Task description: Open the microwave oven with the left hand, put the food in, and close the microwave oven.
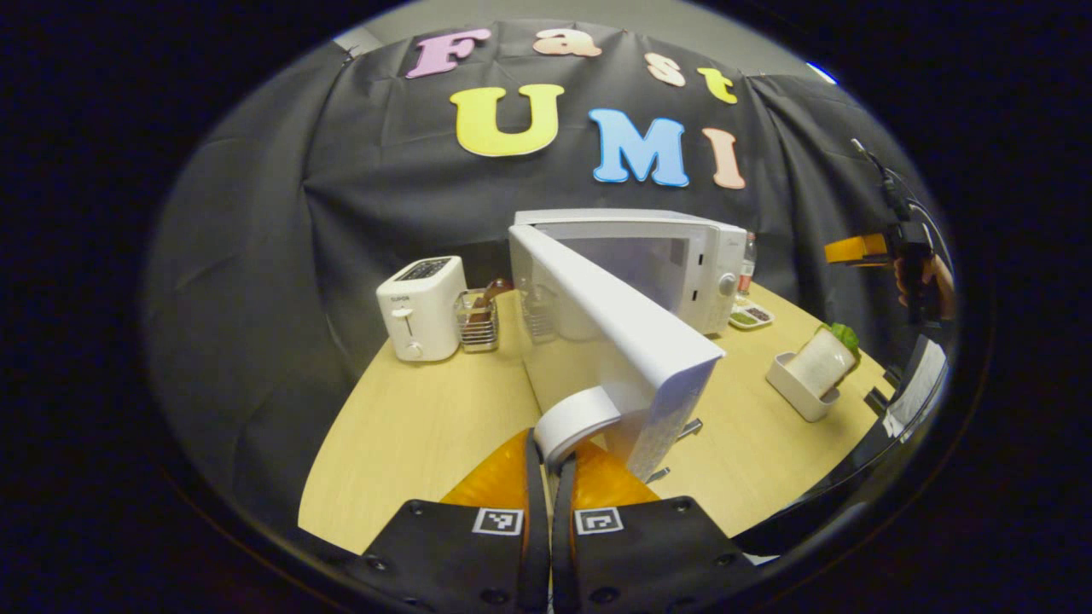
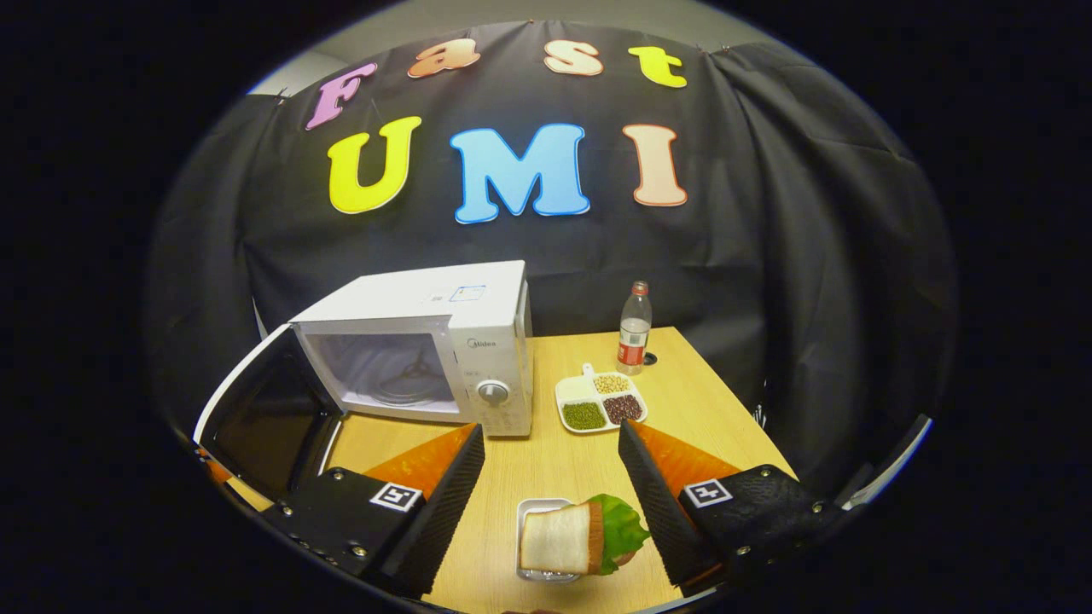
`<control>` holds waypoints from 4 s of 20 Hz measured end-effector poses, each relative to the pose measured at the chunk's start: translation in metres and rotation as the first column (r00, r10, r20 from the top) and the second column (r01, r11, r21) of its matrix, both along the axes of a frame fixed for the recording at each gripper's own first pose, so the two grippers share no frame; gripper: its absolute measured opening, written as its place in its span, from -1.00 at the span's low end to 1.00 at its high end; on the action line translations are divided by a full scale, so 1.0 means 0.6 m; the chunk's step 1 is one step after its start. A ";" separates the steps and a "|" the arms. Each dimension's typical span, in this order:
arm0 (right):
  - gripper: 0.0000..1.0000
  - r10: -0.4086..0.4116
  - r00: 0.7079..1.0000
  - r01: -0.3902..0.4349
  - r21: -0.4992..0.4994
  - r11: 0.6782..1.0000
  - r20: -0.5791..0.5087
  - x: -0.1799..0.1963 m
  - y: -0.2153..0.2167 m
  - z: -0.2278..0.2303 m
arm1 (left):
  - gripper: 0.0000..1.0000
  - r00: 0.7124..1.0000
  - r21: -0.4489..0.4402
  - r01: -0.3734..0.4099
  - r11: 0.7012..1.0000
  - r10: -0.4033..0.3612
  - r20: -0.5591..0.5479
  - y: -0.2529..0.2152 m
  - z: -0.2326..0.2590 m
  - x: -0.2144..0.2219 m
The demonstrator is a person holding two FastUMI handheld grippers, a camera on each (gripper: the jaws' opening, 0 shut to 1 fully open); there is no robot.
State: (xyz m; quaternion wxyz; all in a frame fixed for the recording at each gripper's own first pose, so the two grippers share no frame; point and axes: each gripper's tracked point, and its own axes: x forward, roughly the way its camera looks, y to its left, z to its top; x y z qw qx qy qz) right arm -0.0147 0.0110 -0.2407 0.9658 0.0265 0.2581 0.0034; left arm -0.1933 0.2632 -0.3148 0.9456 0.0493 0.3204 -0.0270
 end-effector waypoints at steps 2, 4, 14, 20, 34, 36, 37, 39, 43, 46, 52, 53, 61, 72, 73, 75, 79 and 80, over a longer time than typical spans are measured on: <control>0.92 0.010 0.998 -0.009 0.020 1.000 -0.069 -0.003 -0.018 -0.040 | -0.84 1.000 -0.008 -0.006 1.000 0.006 0.004 0.008 -0.004 -0.001; 0.92 0.020 0.982 -0.009 0.056 0.998 -0.186 -0.020 -0.037 -0.093 | -0.83 1.000 -0.019 -0.018 1.000 0.018 0.011 0.014 -0.003 -0.002; 0.92 0.149 0.870 -0.036 0.241 0.970 -0.469 -0.123 -0.083 -0.221 | -0.65 0.997 -0.031 -0.072 0.997 0.071 -0.008 0.016 -0.006 -0.015; 0.85 0.244 0.830 -0.075 0.334 0.939 -0.501 -0.127 -0.062 -0.248 | -0.44 0.977 0.064 -0.214 0.975 0.212 0.038 0.043 0.051 -0.066; -0.43 0.371 0.856 -0.132 0.541 0.830 -0.361 -0.100 -0.013 -0.150 | 0.94 0.872 -0.004 -0.190 0.982 0.171 0.459 -0.210 0.421 0.074; -0.44 0.382 0.877 -0.138 0.608 0.782 -0.292 -0.092 0.009 -0.097 | 0.90 0.858 -0.009 -0.170 0.985 0.153 0.491 -0.216 0.453 0.096; -0.44 0.390 0.885 -0.151 0.636 0.757 -0.254 -0.087 0.023 -0.070 | 0.87 0.851 -0.015 -0.159 0.987 0.145 0.504 -0.215 0.465 0.109; -0.44 0.404 0.899 -0.177 0.700 0.691 -0.172 -0.078 0.063 -0.018 | 0.87 0.842 -0.028 -0.124 0.992 0.120 0.526 -0.215 0.482 0.130; -0.44 0.367 0.927 -0.147 0.818 0.556 -0.082 -0.054 0.154 0.048 | 1.00 0.832 -0.042 -0.052 0.998 0.066 0.550 -0.187 0.501 0.162; -0.44 0.334 0.941 -0.142 0.837 0.528 -0.051 -0.032 0.217 0.062 | 0.94 0.818 -0.070 -0.011 0.998 0.049 0.572 -0.155 0.520 0.175; -0.43 0.228 0.973 -0.070 0.901 0.427 -0.033 0.030 0.324 0.046 | 1.00 0.818 -0.074 0.022 0.997 0.025 0.575 -0.072 0.522 0.190; -0.44 0.200 0.979 -0.050 0.907 0.419 -0.038 0.045 0.338 0.038 | 1.00 0.815 -0.075 0.023 0.997 0.025 0.579 -0.062 0.523 0.192; -0.44 0.127 0.984 0.068 0.927 0.368 -0.123 0.137 0.433 -0.040 | 0.94 0.811 -0.057 0.002 0.998 0.032 0.584 0.023 0.525 0.198; -0.43 -0.157 0.969 0.230 0.935 0.269 -0.193 0.326 0.501 -0.160 | 0.94 0.829 -0.061 -0.097 0.993 0.114 0.547 0.129 0.503 0.192; -0.43 -0.192 0.959 0.251 0.935 0.250 -0.206 0.342 0.506 -0.172 | 0.94 0.833 -0.057 -0.104 0.993 0.119 0.541 0.140 0.497 0.192; -0.44 -0.251 0.940 0.288 0.934 0.213 -0.232 0.367 0.513 -0.192 | 1.00 0.838 -0.050 -0.120 0.991 0.128 0.530 0.159 0.490 0.192; -0.43 -0.312 0.914 0.328 0.923 0.199 -0.258 0.398 0.529 -0.220 | 1.00 0.848 -0.049 -0.142 0.989 0.147 0.509 0.192 0.475 0.195; -0.43 -0.318 0.911 0.336 0.920 0.201 -0.263 0.403 0.533 -0.229 | 1.00 0.851 -0.052 -0.146 0.988 0.152 0.502 0.198 0.470 0.198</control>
